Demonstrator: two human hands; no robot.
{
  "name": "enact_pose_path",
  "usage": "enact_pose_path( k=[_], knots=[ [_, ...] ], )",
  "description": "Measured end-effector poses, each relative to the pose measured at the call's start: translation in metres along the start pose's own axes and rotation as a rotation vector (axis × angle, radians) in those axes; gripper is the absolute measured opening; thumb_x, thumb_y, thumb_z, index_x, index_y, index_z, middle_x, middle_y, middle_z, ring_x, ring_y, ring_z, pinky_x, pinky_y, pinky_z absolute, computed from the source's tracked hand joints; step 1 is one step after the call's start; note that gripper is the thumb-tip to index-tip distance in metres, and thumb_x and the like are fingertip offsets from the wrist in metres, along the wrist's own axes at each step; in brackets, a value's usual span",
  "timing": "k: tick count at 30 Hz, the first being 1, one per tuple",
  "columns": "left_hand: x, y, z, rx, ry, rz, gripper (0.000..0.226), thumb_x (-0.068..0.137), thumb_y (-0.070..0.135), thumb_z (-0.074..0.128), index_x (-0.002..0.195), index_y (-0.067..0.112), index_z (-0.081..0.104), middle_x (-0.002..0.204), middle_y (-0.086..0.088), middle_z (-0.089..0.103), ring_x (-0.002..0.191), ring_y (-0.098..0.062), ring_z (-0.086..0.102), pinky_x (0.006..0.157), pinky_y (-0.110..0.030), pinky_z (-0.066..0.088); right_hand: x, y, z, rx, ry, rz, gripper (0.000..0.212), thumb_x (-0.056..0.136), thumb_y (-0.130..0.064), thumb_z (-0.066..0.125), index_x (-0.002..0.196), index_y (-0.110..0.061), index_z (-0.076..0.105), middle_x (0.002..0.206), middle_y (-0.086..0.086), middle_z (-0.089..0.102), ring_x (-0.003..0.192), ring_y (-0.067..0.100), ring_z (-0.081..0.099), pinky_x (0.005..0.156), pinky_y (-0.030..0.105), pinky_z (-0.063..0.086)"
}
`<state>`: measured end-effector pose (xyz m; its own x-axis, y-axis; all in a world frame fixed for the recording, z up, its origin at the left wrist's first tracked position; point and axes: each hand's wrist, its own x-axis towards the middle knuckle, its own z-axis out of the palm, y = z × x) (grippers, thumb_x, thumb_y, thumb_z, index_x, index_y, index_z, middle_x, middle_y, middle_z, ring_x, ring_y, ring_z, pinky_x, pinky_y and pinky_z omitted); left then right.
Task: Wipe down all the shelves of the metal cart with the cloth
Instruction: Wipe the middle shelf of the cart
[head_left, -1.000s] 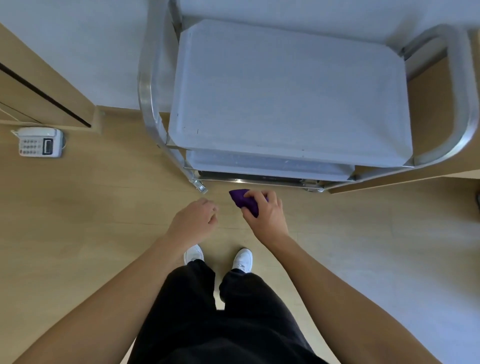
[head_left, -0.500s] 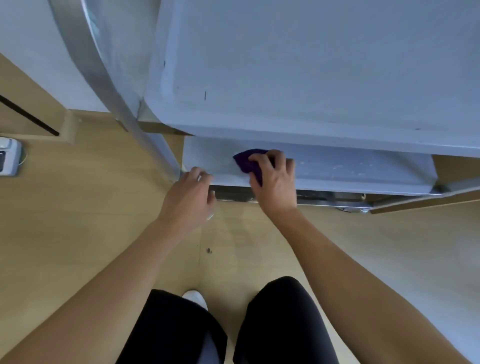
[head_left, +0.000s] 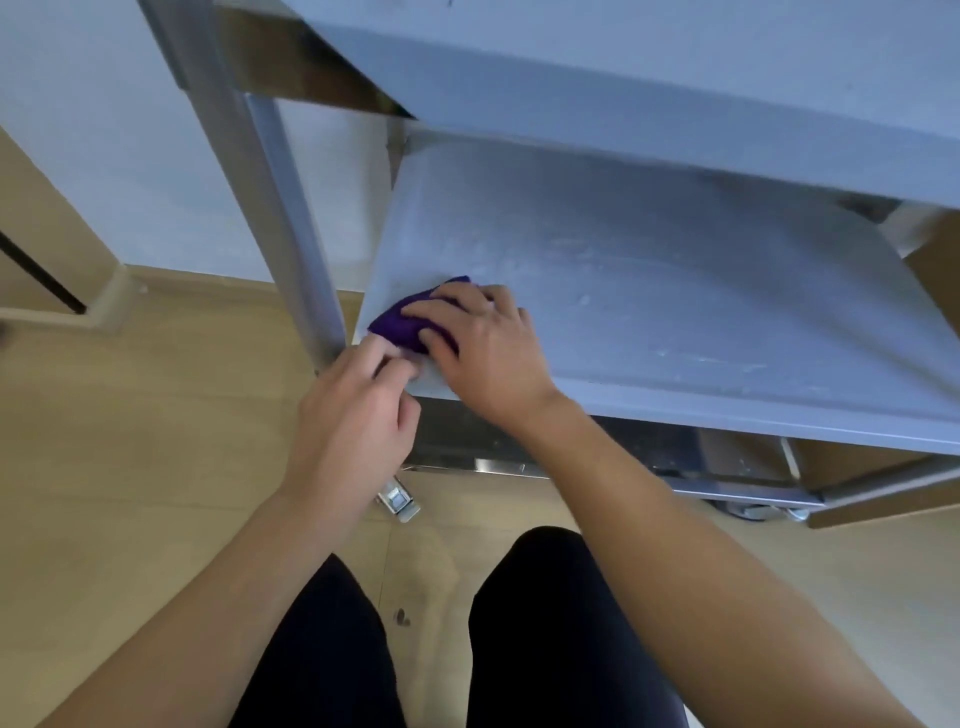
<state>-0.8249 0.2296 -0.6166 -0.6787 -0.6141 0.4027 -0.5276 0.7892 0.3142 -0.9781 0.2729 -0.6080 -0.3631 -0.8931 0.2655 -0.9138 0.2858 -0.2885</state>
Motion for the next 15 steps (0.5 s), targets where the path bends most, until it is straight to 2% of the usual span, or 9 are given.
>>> enact_pose_path(
  k=[6, 8, 12, 15],
  knots=[
    [-0.014, 0.011, -0.004, -0.004, -0.08, -0.009, 0.039, 0.079, 0.004, 0.059, 0.117, 0.01, 0.064, 0.117, -0.003, 0.058, 0.096, -0.022, 0.062, 0.065, -0.039, 0.055, 0.0, 0.063, -0.026, 0.01, -0.02, 0.277, 0.038, 0.1, -0.028, 0.043, 0.137, -0.032, 0.051, 0.143, -0.004, 0.048, 0.13, 0.031, 0.038, 0.104, 0.044, 0.041],
    [-0.016, 0.012, -0.004, 0.011, -0.101, -0.02, 0.04, 0.079, 0.006, 0.059, 0.119, 0.009, 0.062, 0.12, -0.003, 0.056, 0.097, -0.024, 0.061, 0.067, -0.04, 0.055, -0.008, 0.055, -0.028, 0.038, -0.039, 0.212, 0.04, 0.099, -0.022, 0.045, 0.137, -0.029, 0.052, 0.144, -0.003, 0.048, 0.13, 0.032, 0.039, 0.105, 0.046, 0.041],
    [-0.019, 0.011, -0.002, 0.032, -0.094, -0.028, 0.046, 0.079, 0.009, 0.059, 0.125, 0.01, 0.059, 0.123, -0.001, 0.055, 0.1, -0.023, 0.06, 0.069, -0.036, 0.055, -0.023, 0.021, -0.016, 0.123, -0.033, -0.059, 0.037, 0.095, -0.015, 0.049, 0.128, -0.026, 0.061, 0.134, -0.005, 0.057, 0.122, 0.029, 0.048, 0.1, 0.045, 0.045],
    [-0.023, 0.009, -0.001, 0.055, -0.093, 0.001, 0.052, 0.077, 0.009, 0.061, 0.129, 0.01, 0.057, 0.127, 0.0, 0.054, 0.106, -0.021, 0.059, 0.073, -0.033, 0.052, -0.017, 0.017, -0.012, 0.159, -0.018, -0.076, 0.036, 0.095, -0.016, 0.05, 0.127, -0.027, 0.063, 0.133, -0.006, 0.058, 0.123, 0.027, 0.048, 0.1, 0.045, 0.045]
  ],
)
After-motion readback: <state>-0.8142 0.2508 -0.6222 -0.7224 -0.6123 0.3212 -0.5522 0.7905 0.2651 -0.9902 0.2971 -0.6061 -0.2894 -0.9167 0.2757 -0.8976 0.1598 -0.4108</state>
